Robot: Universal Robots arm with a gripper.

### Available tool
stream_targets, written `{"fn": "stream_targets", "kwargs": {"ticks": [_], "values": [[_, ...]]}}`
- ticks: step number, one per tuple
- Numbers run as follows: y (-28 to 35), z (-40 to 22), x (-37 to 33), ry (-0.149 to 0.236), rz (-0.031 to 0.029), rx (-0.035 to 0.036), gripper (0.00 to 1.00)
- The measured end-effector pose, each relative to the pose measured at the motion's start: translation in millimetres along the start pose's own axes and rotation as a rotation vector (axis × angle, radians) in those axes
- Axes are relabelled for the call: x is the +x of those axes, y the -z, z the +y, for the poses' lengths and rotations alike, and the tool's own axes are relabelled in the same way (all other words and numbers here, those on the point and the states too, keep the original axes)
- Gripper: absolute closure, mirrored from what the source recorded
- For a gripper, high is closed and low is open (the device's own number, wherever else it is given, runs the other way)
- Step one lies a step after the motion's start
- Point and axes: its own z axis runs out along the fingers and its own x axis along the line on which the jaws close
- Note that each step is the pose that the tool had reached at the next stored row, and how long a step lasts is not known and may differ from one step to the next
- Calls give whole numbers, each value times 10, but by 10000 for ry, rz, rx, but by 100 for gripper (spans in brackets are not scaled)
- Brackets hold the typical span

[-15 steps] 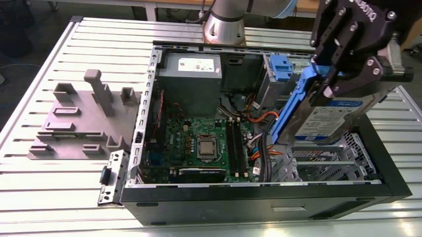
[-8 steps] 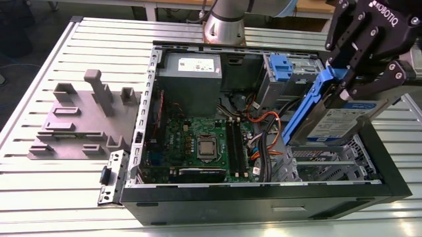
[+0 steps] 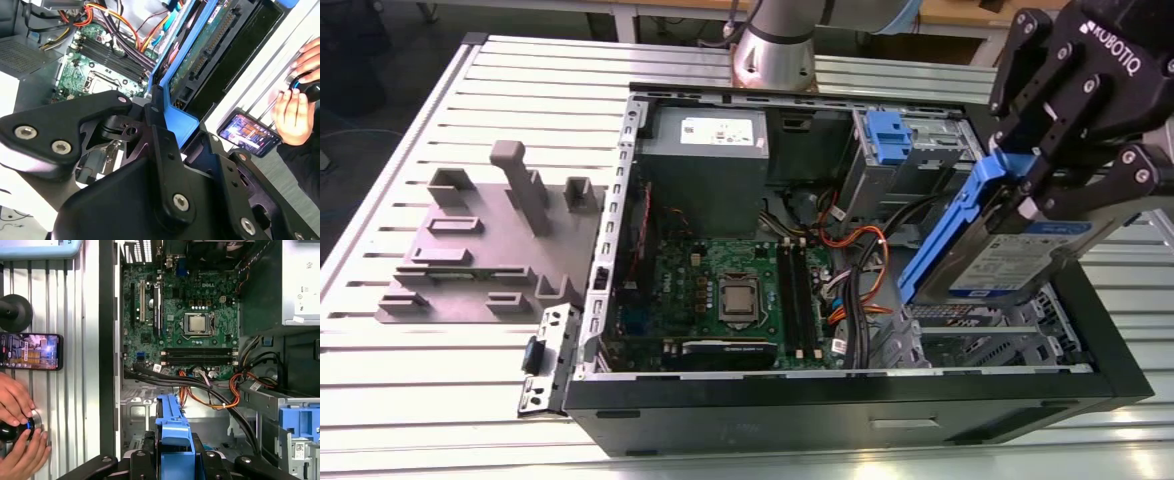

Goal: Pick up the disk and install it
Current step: 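Insert the disk into the insertion slot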

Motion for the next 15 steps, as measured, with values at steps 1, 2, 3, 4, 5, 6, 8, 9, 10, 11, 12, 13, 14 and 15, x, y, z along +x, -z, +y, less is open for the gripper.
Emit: {"fn": "stream_targets", "kwargs": {"ticks": [1,2,3,4,5,6,8,9,10,11,12,13,14,15], "values": [[-9,-11,14,0,0,0,64],[-17,-23,25,0,0,0,64],[-24,-36,35,0,1,0,64],[-32,-49,44,0,0,0,64],[-41,-63,50,0,-1,0,64],[-50,-78,53,0,-2,0,64],[-72,-107,53,0,1,0,64],[-83,-121,53,1,0,0,64],[-93,-133,53,1,1,0,64],[-103,-144,53,2,1,-1,64],[-113,-151,53,3,1,0,64],[-122,-154,52,7,2,0,64],[-132,-154,53,11,2,-1,64],[-143,-154,53,19,-1,0,64]]}}
